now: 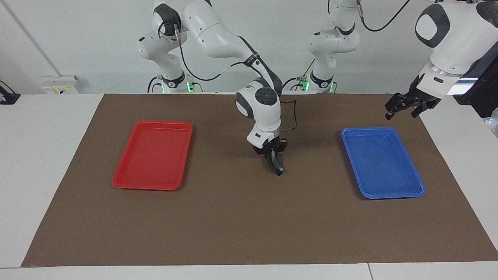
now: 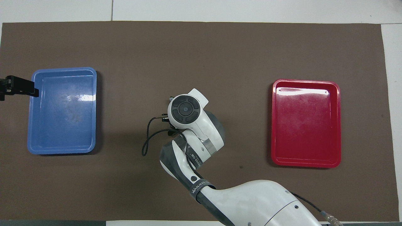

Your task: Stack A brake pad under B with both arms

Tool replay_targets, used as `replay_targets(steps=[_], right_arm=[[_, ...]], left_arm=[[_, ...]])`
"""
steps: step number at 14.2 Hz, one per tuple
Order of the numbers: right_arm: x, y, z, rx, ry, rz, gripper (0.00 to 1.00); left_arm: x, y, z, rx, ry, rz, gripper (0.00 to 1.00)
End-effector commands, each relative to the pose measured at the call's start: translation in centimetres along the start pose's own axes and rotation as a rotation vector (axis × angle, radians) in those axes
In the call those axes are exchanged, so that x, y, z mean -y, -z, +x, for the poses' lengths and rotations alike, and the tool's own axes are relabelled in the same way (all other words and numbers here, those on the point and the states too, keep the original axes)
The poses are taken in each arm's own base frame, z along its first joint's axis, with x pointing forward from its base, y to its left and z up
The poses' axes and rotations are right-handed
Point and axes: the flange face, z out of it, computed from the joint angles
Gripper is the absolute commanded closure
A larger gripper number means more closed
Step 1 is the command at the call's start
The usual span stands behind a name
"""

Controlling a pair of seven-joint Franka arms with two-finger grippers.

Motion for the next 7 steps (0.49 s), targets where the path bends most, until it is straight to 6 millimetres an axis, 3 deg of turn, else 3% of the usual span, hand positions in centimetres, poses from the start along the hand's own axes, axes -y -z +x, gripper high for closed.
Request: replay_targets(steps=[1, 2, 3, 4, 7], right_arm=[[-0.7, 0.5, -0.5, 0.005, 0.013, 0.018, 0.74], [-0.7, 0.3, -0.5, 0.006, 0.012, 0.017, 0.49], [-0.6, 0.4, -0.6, 0.006, 0.013, 0.017, 0.13], [-0.5, 0.5, -0.7, 0.008, 0.018, 0.011, 0.0], [0.2, 2.0, -0.1, 0.001, 0.022, 0.014, 0.0]], left_arm=[[-0.4, 0.8, -0.8, -0.003, 0.008, 0.017, 0.0], [-0.4, 1.1, -0.9, -0.013, 0.009, 0.017, 0.0], [-0.4, 1.0, -0.9, -0.008, 0.008, 0.017, 0.0], [-0.5, 1.1, -0.9, -0.011, 0.012, 0.019, 0.0], [-0.9, 1.0, -0.9, -0.011, 0.014, 0.019, 0.0]])
